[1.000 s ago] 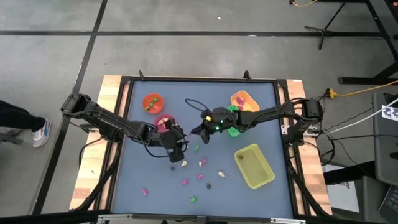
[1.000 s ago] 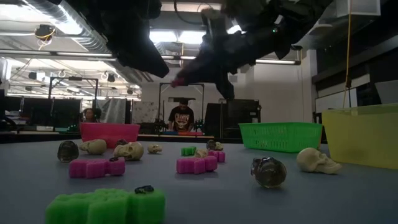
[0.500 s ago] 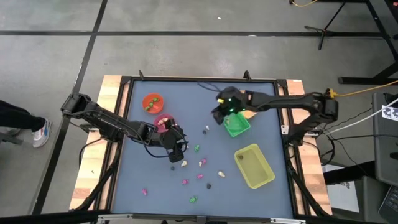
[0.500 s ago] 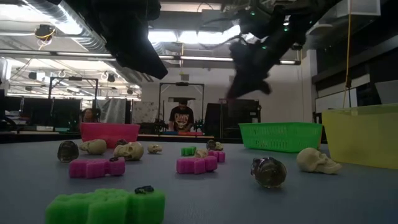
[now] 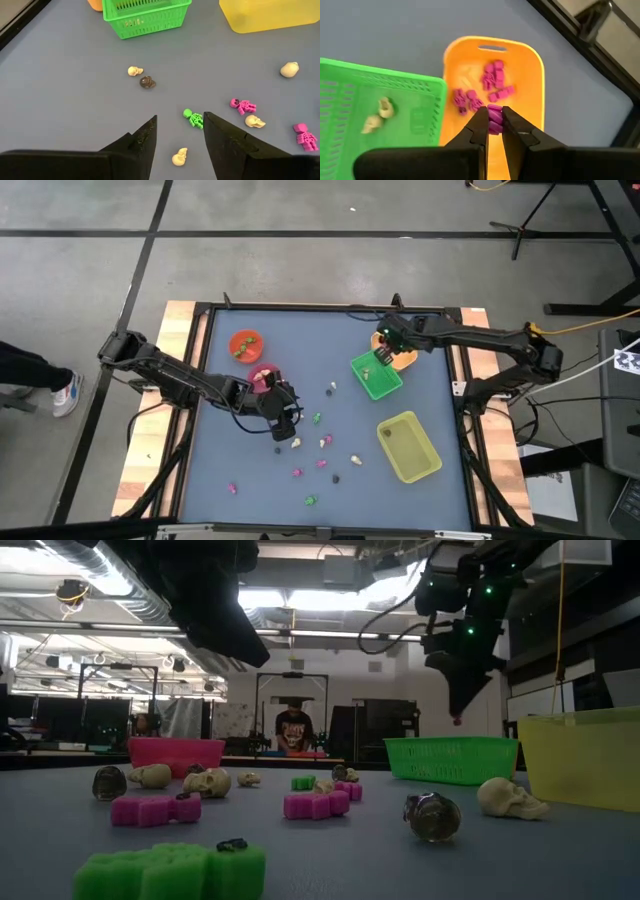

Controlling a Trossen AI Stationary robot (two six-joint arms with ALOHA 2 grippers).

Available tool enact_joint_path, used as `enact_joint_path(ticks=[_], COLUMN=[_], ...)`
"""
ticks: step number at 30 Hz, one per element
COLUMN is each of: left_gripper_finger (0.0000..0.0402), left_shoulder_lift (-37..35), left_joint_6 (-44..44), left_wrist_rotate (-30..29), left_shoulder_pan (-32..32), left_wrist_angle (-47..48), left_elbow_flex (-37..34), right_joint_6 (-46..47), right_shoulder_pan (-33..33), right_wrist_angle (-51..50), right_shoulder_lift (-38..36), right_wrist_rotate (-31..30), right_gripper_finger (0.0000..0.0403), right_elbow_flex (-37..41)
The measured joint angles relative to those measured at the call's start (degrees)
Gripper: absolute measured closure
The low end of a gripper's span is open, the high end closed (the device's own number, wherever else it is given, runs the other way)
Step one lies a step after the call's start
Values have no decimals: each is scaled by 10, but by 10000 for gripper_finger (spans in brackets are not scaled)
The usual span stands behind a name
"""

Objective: Sort Halloween decoration
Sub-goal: Put the pink skeleton toy into the yellow bin, then put the white skull toy into the pink bin

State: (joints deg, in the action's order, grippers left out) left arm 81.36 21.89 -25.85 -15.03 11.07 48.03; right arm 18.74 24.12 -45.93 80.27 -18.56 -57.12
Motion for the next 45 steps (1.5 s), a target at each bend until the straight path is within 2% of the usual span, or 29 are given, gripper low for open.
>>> enact_joint_path(ticks=[20, 23, 31, 35, 40, 45], left_gripper_finger=[257, 257, 257, 257, 257, 257], left_shoulder_lift=[0, 0, 0, 0, 0, 0], left_joint_6=[0, 0, 0, 0, 0, 0], left_wrist_rotate=[0, 0, 0, 0, 0, 0], left_shoulder_pan=[0, 0, 0, 0, 0, 0], left_wrist_angle=[0, 0, 0, 0, 0, 0], left_elbow_flex=[0, 0, -1, -1, -1, -1], right_joint_6=[-1, -13, -15, -15, -15, -15], right_shoulder_pan=[10, 10, 10, 10, 10, 10], right_wrist_angle=[-9, -9, -9, -9, -9, -9], right_shoulder_lift=[0, 0, 1, 1, 1, 1], right_wrist_rotate=[1, 1, 1, 1, 2, 2], right_gripper_finger=[364, 340, 238, 201, 175, 169], right_elbow_flex=[0, 0, 0, 0, 0, 0])
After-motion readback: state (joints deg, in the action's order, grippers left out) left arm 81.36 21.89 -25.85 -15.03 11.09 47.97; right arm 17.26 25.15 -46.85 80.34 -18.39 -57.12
